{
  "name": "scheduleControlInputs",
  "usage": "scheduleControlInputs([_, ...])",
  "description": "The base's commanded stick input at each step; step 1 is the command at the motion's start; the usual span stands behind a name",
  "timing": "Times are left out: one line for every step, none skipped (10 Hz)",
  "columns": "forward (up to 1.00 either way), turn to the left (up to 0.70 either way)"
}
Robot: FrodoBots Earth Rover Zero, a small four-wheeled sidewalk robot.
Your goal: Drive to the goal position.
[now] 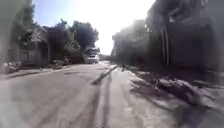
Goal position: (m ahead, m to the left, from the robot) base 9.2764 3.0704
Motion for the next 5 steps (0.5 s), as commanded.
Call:
scheduleControlInputs([1.0, 0.0])
scheduleControlInputs([1.0, 0.0])
scheduleControlInputs([1.0, 0.0])
scheduleControlInputs([1.0, 0.0])
scheduleControlInputs([1.0, 0.0])
